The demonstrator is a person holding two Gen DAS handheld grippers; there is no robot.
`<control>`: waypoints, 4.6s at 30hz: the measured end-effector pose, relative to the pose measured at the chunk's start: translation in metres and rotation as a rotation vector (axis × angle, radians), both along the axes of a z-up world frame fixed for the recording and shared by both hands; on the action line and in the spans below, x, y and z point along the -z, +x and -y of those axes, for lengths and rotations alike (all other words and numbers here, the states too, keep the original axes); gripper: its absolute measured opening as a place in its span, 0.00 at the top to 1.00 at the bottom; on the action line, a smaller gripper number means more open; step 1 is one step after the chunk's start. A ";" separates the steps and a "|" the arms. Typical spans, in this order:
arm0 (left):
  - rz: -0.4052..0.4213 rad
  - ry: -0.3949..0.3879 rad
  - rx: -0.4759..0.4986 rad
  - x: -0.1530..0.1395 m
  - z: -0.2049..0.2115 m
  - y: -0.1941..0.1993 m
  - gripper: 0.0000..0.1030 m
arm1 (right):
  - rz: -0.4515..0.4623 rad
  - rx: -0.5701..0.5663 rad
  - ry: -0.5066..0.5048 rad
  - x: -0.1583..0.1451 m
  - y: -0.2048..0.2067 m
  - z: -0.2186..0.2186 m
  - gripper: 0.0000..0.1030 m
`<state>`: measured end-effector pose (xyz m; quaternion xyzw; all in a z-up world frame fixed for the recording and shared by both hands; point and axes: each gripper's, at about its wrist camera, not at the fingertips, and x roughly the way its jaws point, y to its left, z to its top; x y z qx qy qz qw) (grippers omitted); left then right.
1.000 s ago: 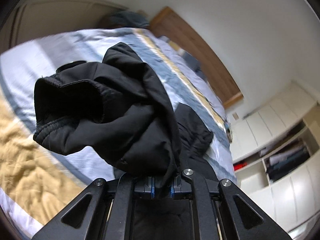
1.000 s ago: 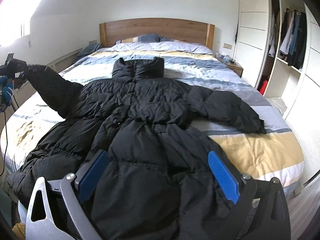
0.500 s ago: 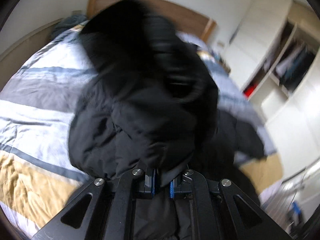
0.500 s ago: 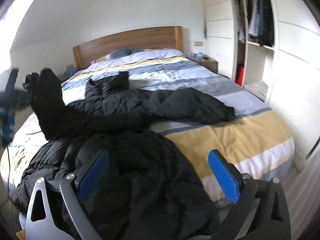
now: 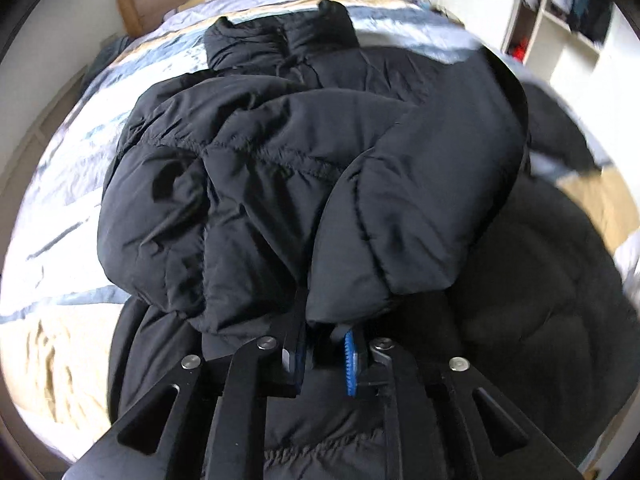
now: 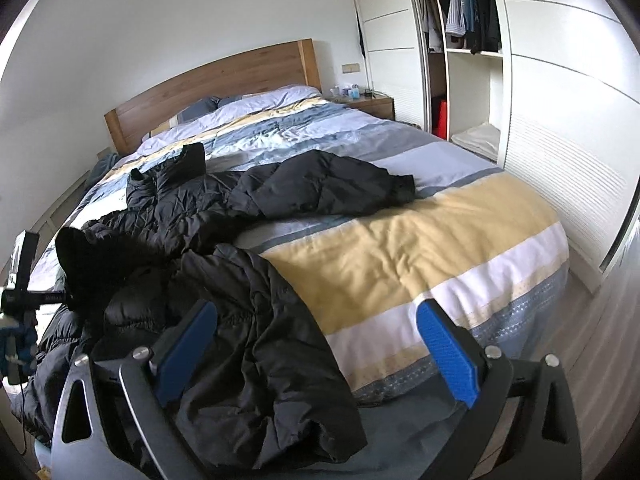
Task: Fold large clothes
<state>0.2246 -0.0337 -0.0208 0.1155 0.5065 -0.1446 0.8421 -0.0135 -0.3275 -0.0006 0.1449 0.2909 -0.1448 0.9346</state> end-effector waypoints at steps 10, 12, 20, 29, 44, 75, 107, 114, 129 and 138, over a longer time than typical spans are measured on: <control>-0.003 -0.041 0.068 -0.020 -0.003 -0.033 0.69 | 0.012 -0.011 0.039 0.002 0.027 0.011 0.02; 0.018 -0.081 0.081 -0.034 -0.003 -0.037 0.63 | 0.019 -0.005 0.052 0.001 0.034 0.018 0.02; 0.052 -0.195 0.058 -0.062 0.000 -0.026 0.53 | 0.027 0.022 0.208 0.008 0.070 0.057 0.02; 0.009 -0.233 -0.028 -0.040 -0.008 -0.007 0.41 | -0.009 0.086 0.441 0.051 0.144 0.118 0.02; -0.047 -0.269 -0.171 -0.018 -0.052 0.004 0.41 | 0.098 0.181 0.850 0.138 0.238 0.182 0.03; 0.043 -0.337 -0.186 -0.047 -0.091 -0.042 0.41 | 0.210 -0.066 0.445 -0.030 0.277 0.116 0.94; 0.096 -0.401 -0.367 -0.056 -0.198 -0.102 0.41 | -0.254 -0.662 -0.102 0.026 0.292 -0.217 0.91; 0.097 -0.362 -0.336 -0.067 -0.180 -0.107 0.41 | -0.260 -0.668 -0.081 0.030 0.270 -0.210 0.63; 0.161 -0.266 -0.115 -0.110 -0.034 -0.025 0.41 | -0.069 -0.666 0.009 -0.045 0.245 -0.137 0.47; 0.138 -0.201 -0.112 -0.070 0.019 0.075 0.41 | -0.101 -0.572 -0.013 -0.035 0.334 -0.095 0.47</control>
